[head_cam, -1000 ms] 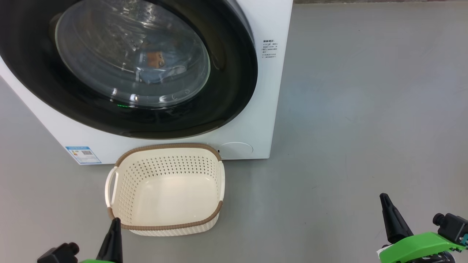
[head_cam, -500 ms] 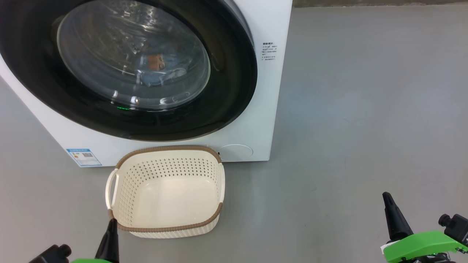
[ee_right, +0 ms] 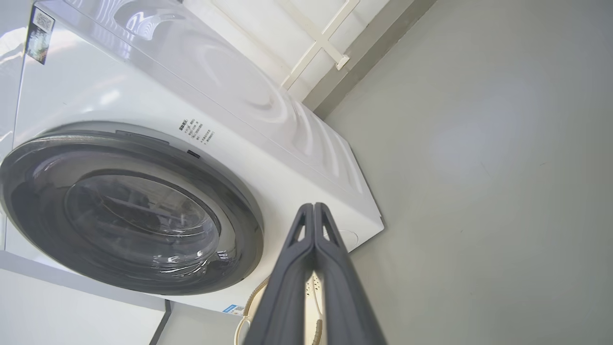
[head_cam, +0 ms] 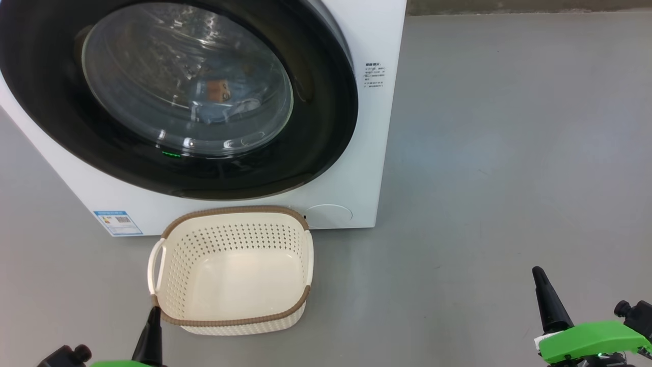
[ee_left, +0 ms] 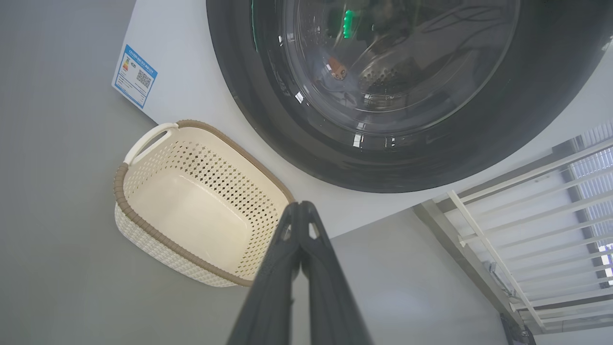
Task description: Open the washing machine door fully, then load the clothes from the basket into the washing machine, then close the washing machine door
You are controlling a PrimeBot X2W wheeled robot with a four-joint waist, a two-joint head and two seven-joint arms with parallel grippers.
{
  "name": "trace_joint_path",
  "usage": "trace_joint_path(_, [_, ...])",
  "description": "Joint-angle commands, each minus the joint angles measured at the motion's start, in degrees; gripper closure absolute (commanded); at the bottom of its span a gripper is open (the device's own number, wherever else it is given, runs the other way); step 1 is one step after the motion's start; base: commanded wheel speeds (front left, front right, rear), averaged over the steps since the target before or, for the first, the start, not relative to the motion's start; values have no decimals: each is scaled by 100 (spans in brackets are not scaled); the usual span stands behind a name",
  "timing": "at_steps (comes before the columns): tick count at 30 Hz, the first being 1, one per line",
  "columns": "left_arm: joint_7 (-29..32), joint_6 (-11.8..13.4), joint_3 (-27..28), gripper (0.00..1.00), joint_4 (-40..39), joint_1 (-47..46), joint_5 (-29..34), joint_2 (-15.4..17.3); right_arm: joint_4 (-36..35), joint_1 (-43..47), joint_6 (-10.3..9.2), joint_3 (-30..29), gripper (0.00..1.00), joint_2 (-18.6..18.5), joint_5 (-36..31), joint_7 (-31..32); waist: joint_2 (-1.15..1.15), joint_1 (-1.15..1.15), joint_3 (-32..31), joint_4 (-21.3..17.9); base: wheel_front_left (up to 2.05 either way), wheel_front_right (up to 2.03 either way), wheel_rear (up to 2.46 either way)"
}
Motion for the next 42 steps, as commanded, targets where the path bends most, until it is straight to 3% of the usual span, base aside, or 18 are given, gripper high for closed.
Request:
trace_joint_path(1, [36,-10,140,100,-161,-248,-175,96,-173,-90,-16,-7,100,-23,161,48,0,0,-6,0,0,0,0])
trace_joint_path(42, [708,-13,449,100,-209,-396,-2489,92,-408,-145,-27,-221,100,250,2246,726,0,0,-175,-9,0,0,0])
